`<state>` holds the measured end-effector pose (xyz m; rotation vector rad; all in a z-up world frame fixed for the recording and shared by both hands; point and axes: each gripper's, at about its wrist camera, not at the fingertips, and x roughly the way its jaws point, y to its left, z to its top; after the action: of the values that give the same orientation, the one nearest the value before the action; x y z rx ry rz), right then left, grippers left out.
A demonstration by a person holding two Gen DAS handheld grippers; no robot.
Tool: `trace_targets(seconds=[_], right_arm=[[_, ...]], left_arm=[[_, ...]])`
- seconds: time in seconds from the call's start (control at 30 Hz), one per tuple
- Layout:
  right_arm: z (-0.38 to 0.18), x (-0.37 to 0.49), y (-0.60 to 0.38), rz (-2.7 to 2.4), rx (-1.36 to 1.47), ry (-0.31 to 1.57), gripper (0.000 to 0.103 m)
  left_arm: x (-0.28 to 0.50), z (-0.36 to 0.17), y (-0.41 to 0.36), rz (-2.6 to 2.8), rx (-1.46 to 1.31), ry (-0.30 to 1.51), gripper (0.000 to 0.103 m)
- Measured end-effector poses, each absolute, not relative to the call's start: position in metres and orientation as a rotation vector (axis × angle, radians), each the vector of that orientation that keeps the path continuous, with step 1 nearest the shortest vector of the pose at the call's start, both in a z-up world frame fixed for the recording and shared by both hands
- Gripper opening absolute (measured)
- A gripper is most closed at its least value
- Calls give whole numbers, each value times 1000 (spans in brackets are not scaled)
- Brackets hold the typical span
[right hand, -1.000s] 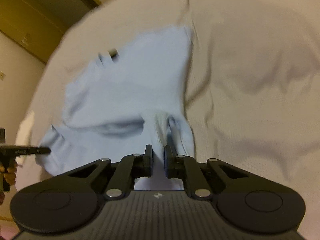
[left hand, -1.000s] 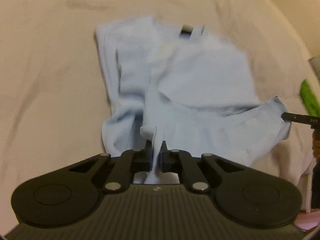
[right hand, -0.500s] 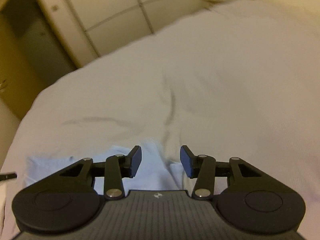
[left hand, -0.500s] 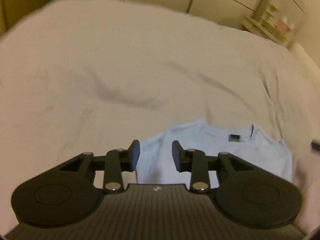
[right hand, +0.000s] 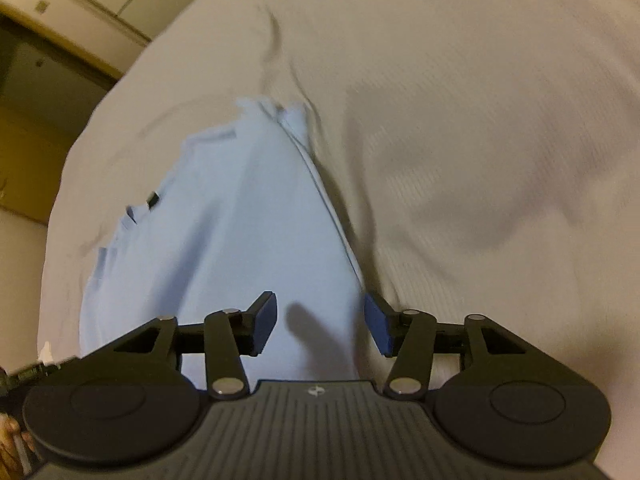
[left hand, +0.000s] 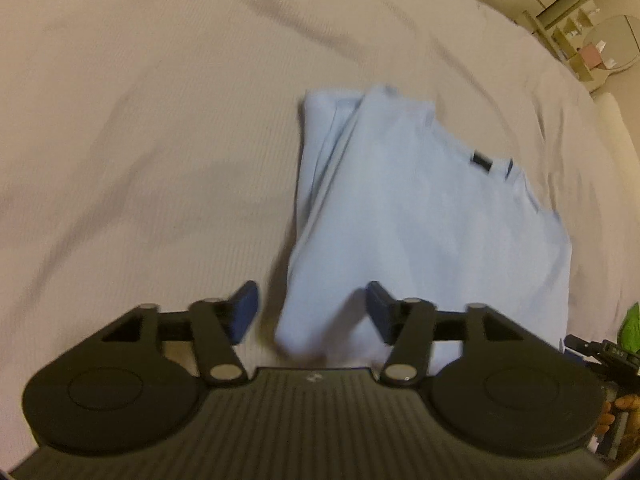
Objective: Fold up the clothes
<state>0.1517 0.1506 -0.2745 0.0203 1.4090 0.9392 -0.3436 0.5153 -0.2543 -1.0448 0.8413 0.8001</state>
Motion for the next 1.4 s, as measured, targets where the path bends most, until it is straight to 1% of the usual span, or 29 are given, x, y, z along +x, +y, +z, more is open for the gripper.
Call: trace_targets(seconds=[0.03, 0.07, 0.1, 0.13, 0.17, 0.2, 0.23, 0.27, 0.33, 0.37, 0.43, 0.47, 0.5, 0.53, 0.57, 0.6, 0.67, 0.7, 0.8, 0.83, 0.87, 1.0, 1.13, 1.23, 1.27, 1.3, 1.33, 1.37, 1.4], right_arm=[[-278, 146, 147, 933, 37, 1430, 52], [-279, 141, 146, 933, 40, 1438, 52], [-280, 137, 145, 934, 42, 1446, 36], [-280, 134, 145, 933, 40, 1449, 22], [-275, 133, 147, 933, 24, 1437, 16], [-266, 134, 150, 947, 12, 1418, 9], [-256, 134, 153, 964, 0, 1397, 7], [-243, 136, 155, 995, -7, 1368, 6], [-219, 141, 159, 1054, -15, 1310, 5], [-218, 145, 159, 1054, -21, 1306, 5], [-235, 150, 159, 1026, -46, 1358, 5], [-246, 148, 160, 1011, -86, 1390, 6], [-257, 145, 162, 996, -127, 1422, 7], [-269, 143, 163, 980, -168, 1454, 17], [-276, 141, 163, 964, -198, 1476, 23], [-274, 142, 161, 953, -194, 1467, 34], [-259, 146, 161, 944, -185, 1410, 41], [-250, 149, 162, 943, -184, 1377, 43], [-229, 158, 177, 976, -192, 1278, 43], [-226, 162, 186, 995, -199, 1251, 43], [-224, 170, 197, 1011, -212, 1226, 43], [-226, 188, 240, 1063, -241, 1151, 43], [-239, 193, 270, 1109, -211, 1131, 42], [-246, 196, 284, 1130, -214, 1121, 42], [-248, 196, 288, 1134, -219, 1121, 42], [-251, 195, 291, 1140, -235, 1118, 39], [-254, 193, 294, 1145, -251, 1114, 19], [-257, 191, 296, 1150, -267, 1111, 12], [-259, 189, 298, 1155, -280, 1102, 12]], left_arm=[[-345, -260, 511, 788, -1058, 846, 56], [-343, -264, 509, 785, -1054, 861, 33], [-340, -266, 509, 773, -1048, 864, 20], [-338, -266, 509, 762, -1041, 867, 14], [-335, -260, 509, 763, -1006, 859, 8], [-335, -249, 511, 756, -967, 838, 7], [-337, -239, 514, 750, -939, 805, 7], [-339, -229, 516, 744, -911, 775, 7], [-343, -226, 522, 735, -858, 781, 9], [-346, -236, 525, 733, -880, 807, 9], [-344, -265, 528, 708, -926, 892, 10], [-337, -278, 524, 708, -887, 975, 13], [-335, -281, 521, 706, -863, 1005, 15], [-336, -276, 521, 702, -861, 1002, 16], [-336, -271, 522, 699, -860, 1000, 21], [-336, -266, 523, 696, -857, 997, 22], [-340, -247, 527, 705, -819, 992, 25], [-339, -239, 532, 709, -806, 991, 26], [-328, -221, 549, 704, -761, 961, 38], [-318, -219, 556, 697, -745, 945, 44], [-310, -218, 564, 686, -733, 929, 47], [-267, -229, 585, 672, -675, 897, 48], [-241, -249, 603, 677, -675, 891, 48], [-230, -254, 615, 676, -654, 895, 47], [-226, -257, 616, 667, -654, 905, 40], [-223, -261, 618, 659, -653, 915, 36], [-220, -264, 619, 651, -652, 923, 24], [-222, -262, 617, 653, -642, 916, 9], [-225, -261, 616, 655, -632, 909, 9]])
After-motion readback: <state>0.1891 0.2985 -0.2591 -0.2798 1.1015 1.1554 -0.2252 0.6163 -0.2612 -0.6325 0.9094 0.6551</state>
